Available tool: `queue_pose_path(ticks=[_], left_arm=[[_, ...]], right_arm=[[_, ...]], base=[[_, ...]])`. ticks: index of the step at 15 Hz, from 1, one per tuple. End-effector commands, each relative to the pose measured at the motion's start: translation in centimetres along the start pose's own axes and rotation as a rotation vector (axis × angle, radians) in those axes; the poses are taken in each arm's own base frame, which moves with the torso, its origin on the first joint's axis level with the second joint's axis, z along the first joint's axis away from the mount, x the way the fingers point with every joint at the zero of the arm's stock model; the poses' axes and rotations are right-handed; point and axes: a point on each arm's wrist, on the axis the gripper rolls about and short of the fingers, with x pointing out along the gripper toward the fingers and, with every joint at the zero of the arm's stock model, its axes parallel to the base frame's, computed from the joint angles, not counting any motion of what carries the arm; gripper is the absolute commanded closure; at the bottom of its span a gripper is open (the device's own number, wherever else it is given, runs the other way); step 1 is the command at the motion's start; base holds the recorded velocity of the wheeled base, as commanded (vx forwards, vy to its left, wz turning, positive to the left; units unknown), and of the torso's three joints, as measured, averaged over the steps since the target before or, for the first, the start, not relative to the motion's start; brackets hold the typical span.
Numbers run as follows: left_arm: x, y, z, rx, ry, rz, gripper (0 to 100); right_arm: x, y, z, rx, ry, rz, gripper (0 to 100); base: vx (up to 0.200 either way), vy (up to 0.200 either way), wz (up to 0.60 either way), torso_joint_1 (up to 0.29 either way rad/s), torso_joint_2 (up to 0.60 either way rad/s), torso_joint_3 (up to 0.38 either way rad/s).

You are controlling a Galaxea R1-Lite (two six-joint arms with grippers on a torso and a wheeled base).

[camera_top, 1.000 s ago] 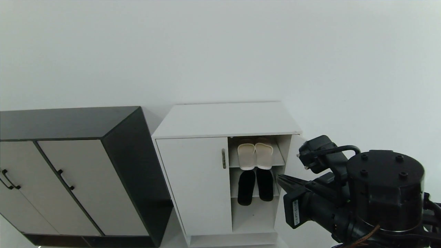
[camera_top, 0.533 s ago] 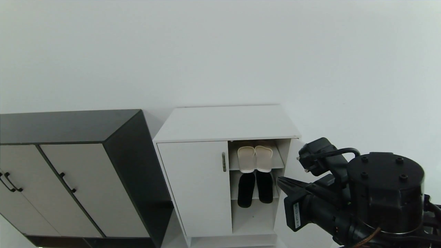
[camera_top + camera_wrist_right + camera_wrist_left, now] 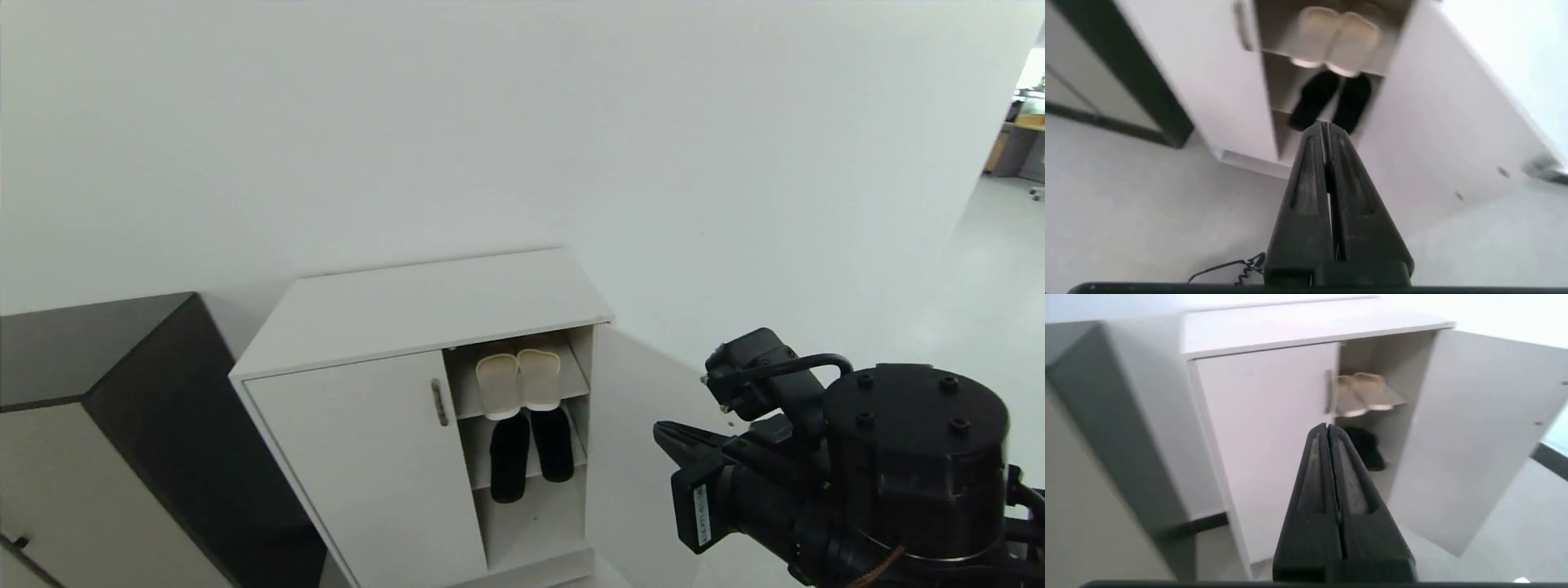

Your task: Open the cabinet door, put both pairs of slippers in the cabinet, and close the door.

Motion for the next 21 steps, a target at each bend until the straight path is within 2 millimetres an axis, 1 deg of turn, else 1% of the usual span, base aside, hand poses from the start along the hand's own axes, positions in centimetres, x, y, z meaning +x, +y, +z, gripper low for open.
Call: queue_pose_path(ticks=[1,3,5,6,7,9,11,13,14,17,19,20,21], left_arm=[[0.0,0.0,0.0,0.0,0.001,0.0,100],[0.0,0.0,0.0,0.0,0.001,0.0,100],[0.0,0.0,0.0,0.0,0.001,0.0,100],[0.0,0.0,0.0,0.0,0.001,0.0,100],[0.0,0.0,0.0,-0.002,0.001,0.002,100],[0.0,0.0,0.0,-0.005,0.001,0.008,100],[0.0,0.0,0.0,-0.005,0.001,0.008,100],[0.0,0.0,0.0,-0.005,0.001,0.006,100],[0.0,0.0,0.0,-0.005,0.001,0.006,100],[0.0,0.0,0.0,-0.005,0.001,0.006,100],[0.0,0.0,0.0,-0.003,0.001,0.008,100],[0.0,0.0,0.0,-0.002,0.001,0.006,100],[0.0,0.0,0.0,-0.002,0.001,0.005,100]], right_arm=[[0.0,-0.1,0.0,0.001,-0.001,-0.003,100],[0.4,-0.9,0.2,0.006,-0.002,-0.036,100],[1.5,-2.5,0.3,0.008,0.005,-0.106,100],[1.8,-3.0,0.5,0.014,0.002,-0.127,100],[2.8,-4.6,0.7,0.033,0.007,-0.187,100],[3.7,-6.2,0.8,0.055,0.015,-0.211,100],[4.6,-7.4,1.1,0.072,0.014,-0.233,100],[5.8,-8.2,1.3,0.081,0.014,-0.262,100],[6.3,-8.4,1.4,0.084,0.015,-0.273,100],[8.5,-9.6,2.2,0.104,-0.001,-0.303,100],[9.3,-10.1,2.9,0.111,-0.016,-0.316,100],[10.7,-11.2,3.4,0.118,-0.013,-0.348,100],[11.9,-12.1,3.5,0.124,-0.006,-0.373,100]], base=[[0.0,0.0,-0.6,0.012,0.0,0.002],[0.0,0.0,0.0,0.0,0.0,0.0],[0.0,0.0,0.0,0.0,0.0,0.0],[0.0,0.0,0.0,0.0,0.0,0.0],[0.0,0.0,0.0,0.0,0.0,0.0],[0.0,0.0,0.0,0.0,0.0,0.0],[-0.2,0.0,0.0,0.005,0.0,0.0],[-0.2,0.0,0.0,0.012,0.01,-0.005],[0.0,0.0,0.0,0.0,0.0,0.0],[0.0,0.0,0.0,0.0,0.0,0.0],[0.0,0.0,0.0,0.0,0.0,0.0],[0.0,0.0,0.0,0.0,0.0,0.0],[0.0,0.0,0.0,0.0,0.0,0.0]])
